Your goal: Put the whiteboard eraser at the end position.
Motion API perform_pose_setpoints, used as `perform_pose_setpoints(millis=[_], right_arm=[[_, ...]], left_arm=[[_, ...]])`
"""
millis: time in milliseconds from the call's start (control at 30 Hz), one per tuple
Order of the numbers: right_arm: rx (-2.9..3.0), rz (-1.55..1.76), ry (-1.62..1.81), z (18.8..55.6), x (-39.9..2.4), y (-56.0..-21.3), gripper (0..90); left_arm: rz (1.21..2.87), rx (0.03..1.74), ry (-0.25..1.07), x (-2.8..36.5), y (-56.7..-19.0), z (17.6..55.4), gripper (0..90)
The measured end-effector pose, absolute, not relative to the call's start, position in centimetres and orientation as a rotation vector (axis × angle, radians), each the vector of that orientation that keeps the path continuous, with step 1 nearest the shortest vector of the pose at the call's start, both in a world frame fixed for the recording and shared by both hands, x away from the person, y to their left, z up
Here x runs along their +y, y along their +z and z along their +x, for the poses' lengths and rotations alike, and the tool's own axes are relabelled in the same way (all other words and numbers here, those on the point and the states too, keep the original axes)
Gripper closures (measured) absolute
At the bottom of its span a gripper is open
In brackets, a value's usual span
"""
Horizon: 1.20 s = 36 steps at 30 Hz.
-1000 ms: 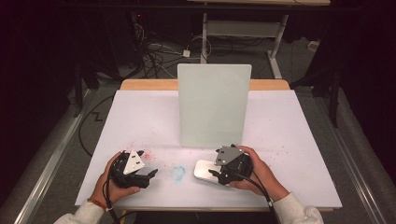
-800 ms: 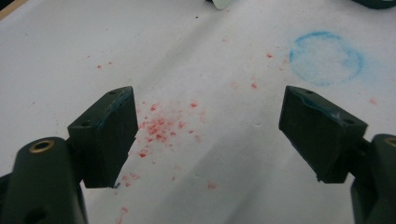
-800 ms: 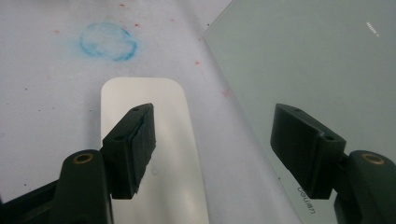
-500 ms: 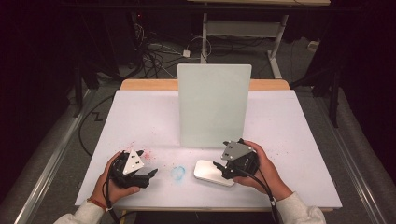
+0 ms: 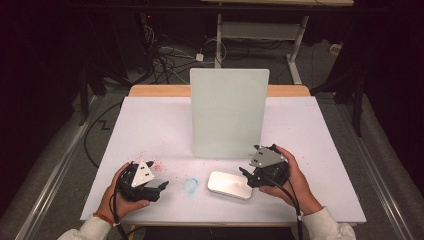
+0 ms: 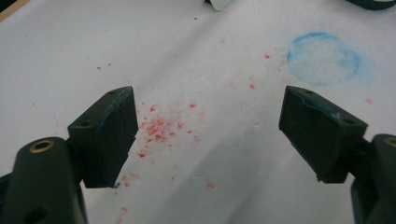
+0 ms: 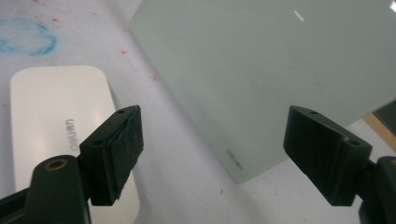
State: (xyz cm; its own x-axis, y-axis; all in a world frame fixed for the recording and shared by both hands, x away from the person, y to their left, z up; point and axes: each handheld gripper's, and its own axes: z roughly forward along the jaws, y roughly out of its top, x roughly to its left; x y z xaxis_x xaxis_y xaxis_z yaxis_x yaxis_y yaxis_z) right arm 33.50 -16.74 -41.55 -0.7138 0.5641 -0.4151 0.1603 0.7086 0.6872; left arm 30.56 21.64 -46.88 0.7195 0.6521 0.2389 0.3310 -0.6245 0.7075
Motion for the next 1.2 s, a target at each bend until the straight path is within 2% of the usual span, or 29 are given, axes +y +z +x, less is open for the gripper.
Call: perform_pose_setpoints(millis=[633, 1200], right_arm=[[2.206, 0.631, 0.836, 33.0, -20.3, -41.2, 18.1], [2.14, 0.717, 0.813, 32.2, -23.3, -42.4, 17.9]], left_arm=[[2.28, 0.749, 0.624, 21.6, -47.0, 30.5, 19.1], [2.282, 0.743, 0.619, 21.4, -47.0, 30.5, 19.1]])
